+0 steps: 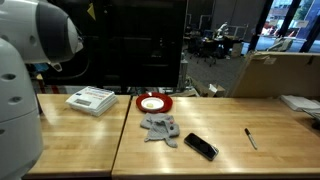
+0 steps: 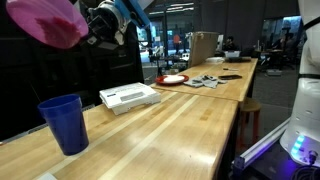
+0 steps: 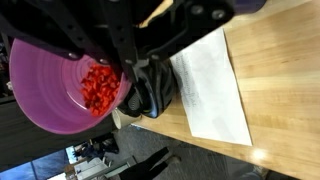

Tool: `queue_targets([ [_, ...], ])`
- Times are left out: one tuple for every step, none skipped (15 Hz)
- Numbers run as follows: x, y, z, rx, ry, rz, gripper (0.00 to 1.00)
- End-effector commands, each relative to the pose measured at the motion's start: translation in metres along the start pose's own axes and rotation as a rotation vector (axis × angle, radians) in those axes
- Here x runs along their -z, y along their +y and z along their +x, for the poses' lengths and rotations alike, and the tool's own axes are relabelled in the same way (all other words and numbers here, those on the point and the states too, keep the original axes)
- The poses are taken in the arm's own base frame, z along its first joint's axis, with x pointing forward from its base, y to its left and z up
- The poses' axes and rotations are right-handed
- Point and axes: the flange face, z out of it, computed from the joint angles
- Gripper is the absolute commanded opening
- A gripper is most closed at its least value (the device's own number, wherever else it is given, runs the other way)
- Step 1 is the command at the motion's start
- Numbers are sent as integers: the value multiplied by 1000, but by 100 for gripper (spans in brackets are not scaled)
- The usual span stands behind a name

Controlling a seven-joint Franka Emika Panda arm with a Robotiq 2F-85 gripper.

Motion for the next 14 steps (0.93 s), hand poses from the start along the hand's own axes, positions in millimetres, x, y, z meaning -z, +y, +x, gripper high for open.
queue_targets([
  [-18, -1, 1, -25, -34, 64, 1],
  [-23, -1, 0, -35, -36, 79, 1],
  [-27, -1, -1, -45, -41, 89, 1],
  [-29, -1, -3, -55, -44, 95, 1],
  [-31, -2, -6, -70, -47, 97, 1],
  [-31, -5, -11, -89, -48, 96, 1],
  [-31, -8, -16, -108, -46, 93, 1],
  [-30, -10, -20, -136, -45, 89, 1],
  [-28, -12, -24, -162, -43, 84, 1],
  [-27, -12, -28, -193, -37, 76, 1],
  [-26, -10, -33, -240, -32, 71, 1],
  [-25, -9, -37, -268, -27, 66, 1],
  [-25, -5, -40, -315, -25, 59, 1],
  [-24, -2, -44, -356, -23, 52, 1],
])
